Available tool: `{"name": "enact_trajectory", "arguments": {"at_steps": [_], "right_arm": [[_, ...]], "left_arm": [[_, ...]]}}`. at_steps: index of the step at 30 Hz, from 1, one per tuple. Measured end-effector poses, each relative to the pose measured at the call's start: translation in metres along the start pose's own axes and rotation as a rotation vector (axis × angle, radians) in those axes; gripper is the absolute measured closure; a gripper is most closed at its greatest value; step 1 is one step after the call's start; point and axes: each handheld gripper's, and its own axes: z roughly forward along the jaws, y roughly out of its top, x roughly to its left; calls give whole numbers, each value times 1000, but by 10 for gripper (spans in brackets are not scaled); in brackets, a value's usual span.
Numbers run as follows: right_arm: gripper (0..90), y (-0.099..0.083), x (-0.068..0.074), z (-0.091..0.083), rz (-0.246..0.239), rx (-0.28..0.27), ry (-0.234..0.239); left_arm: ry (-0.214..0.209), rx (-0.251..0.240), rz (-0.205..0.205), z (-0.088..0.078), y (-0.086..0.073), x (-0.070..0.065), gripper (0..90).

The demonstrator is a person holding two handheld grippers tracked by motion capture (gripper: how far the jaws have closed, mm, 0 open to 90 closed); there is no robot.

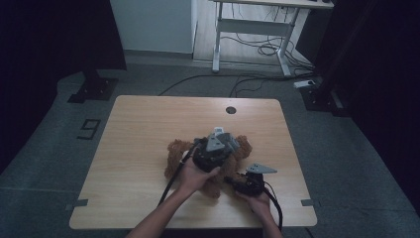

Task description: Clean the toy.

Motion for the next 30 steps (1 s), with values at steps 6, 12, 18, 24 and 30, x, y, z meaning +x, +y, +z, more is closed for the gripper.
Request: {"name": "enact_trajectory", "arguments": {"at_steps": [6,12,18,24,30], "right_arm": [[615,-1,-2,0,4,-4,5],[616,-1,-2,1,12,-2,10],[616,-2,0,2,23,8,9],[616,-2,1,3,30,5,11],[616,-2,1,3,35,5,12]], "left_arm": [[-45,-13,-118,8,-23,22,808],[137,-27,-89,-43,-39,52,812],[267,-30,-116,-91,-64,80,812],[240,6,-214,-92,-102,99,809],[241,31,-299,-83,-122,119,808]]}}
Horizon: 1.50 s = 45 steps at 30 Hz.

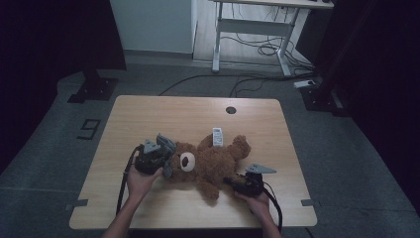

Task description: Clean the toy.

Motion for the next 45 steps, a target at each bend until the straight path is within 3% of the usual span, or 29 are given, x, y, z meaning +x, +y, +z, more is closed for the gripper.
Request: {"name": "enact_trajectory", "arguments": {"at_steps": [2,4,8,9,14,16,22,23,26,30,37,42,45], "right_arm": [[616,0,-1,0,6,1,4],[616,0,-1,1,13,-2,7],[615,1,-3,2,28,-6,13],[615,1,-4,2,40,-6,17],[614,3,-5,5,61,-18,24],[613,2,-5,4,53,-14,23],[602,2,-4,1,29,-4,19],[601,2,-4,1,27,-4,20],[595,2,-4,0,24,-5,22],[591,1,-4,-1,22,-4,21],[585,1,-4,-1,20,-3,23],[572,0,-4,-1,20,-6,21],[566,0,-4,-1,19,-7,17]], "left_arm": [[21,30,-4,9,-6,5,808],[14,50,-14,20,-12,7,808],[50,53,24,26,-12,-1,808],[77,73,57,28,-8,-4,808],[35,119,22,35,-3,7,802],[32,125,27,32,-4,10,799],[35,89,28,11,-8,17,794],[40,58,40,-4,-8,18,794],[51,8,57,-27,-10,21,795],[65,-14,63,-53,-21,26,794],[126,48,54,-80,-60,44,785],[174,138,38,-81,-82,61,769],[190,148,15,-76,-87,68,728]]}}
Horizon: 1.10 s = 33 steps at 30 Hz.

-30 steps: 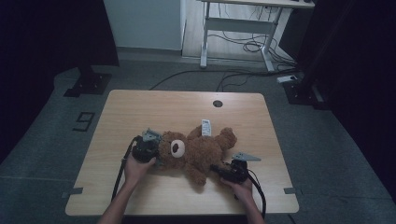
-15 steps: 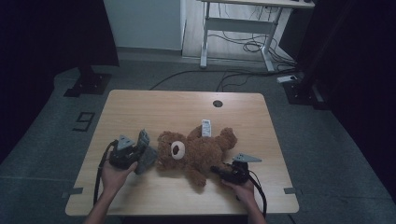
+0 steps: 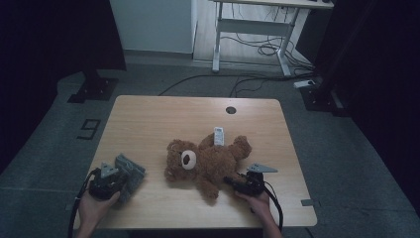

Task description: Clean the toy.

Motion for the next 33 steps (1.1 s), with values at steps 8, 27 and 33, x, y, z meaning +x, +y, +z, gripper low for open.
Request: {"name": "enact_trajectory", "arguments": {"at_steps": [8,27,33], "right_arm": [[548,0,1,-1,-2,-2,1],[345,4,2,-17,-27,-35,4],[331,7,3,-29,-49,-79,-1]], "left_arm": [[27,-64,9,-5,13,-5,423],[-112,-284,58,-49,53,-42,263],[-161,-276,99,-38,52,-70,280]]}}
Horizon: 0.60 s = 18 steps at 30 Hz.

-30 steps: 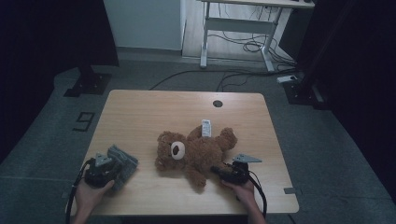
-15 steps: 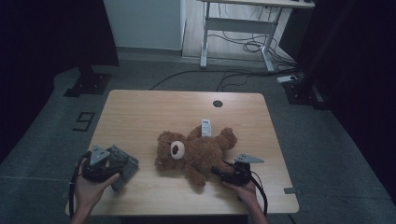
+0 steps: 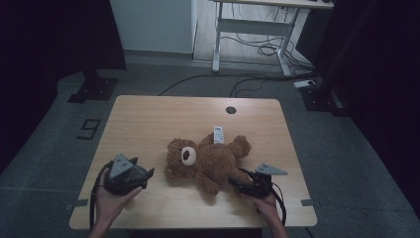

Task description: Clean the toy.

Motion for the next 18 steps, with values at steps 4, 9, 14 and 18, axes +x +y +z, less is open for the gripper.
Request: {"name": "enact_trajectory", "arguments": {"at_steps": [4,9,14,18], "right_arm": [[326,1,1,-7,-14,-18,-9],[324,2,2,-13,-28,-40,-16],[323,1,3,-18,-38,-47,-30],[320,0,3,-25,-63,-42,-32]], "left_arm": [[-39,24,30,13,-3,-18,287],[-76,40,36,25,-12,-30,302],[-91,48,33,28,-24,-38,307],[-85,59,50,27,-32,-45,306]]}}
